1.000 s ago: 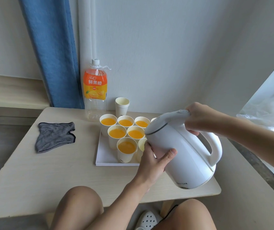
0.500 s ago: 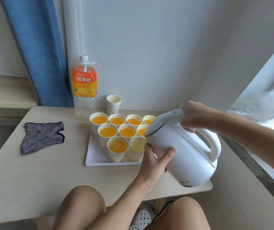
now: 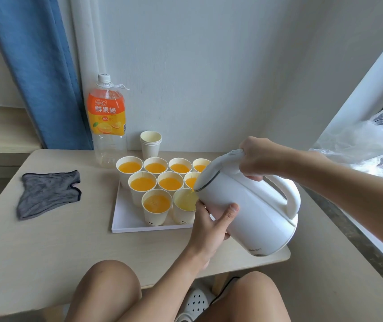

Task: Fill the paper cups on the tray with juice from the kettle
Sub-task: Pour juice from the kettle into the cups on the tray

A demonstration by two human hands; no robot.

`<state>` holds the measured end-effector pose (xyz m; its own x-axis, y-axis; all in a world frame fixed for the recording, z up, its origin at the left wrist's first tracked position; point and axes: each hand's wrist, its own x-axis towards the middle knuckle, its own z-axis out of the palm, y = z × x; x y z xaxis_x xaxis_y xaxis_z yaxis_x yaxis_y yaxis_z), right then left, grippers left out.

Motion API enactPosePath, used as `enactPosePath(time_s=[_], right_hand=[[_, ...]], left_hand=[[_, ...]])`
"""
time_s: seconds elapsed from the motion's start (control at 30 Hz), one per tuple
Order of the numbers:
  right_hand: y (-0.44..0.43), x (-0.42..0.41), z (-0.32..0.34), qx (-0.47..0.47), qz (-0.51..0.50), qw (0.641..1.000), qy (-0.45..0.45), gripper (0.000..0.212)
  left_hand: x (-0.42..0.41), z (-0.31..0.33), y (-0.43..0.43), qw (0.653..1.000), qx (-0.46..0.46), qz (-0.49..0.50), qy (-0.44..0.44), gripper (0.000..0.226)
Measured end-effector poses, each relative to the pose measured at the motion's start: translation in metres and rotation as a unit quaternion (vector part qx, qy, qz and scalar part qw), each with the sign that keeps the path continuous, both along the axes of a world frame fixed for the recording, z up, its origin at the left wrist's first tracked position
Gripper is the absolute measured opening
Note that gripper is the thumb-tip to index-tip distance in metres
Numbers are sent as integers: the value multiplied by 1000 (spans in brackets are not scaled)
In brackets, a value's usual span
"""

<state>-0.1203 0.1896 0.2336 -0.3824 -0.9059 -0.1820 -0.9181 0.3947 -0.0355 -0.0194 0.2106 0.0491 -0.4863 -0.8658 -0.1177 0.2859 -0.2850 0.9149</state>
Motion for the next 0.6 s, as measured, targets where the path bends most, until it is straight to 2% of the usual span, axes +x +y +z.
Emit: enactPosePath(time_s=[0.6], right_hand=[[-2, 3, 1, 9, 9, 1000, 26, 20]], left_hand=[[-2, 2, 2, 1000, 13, 13, 5, 56]])
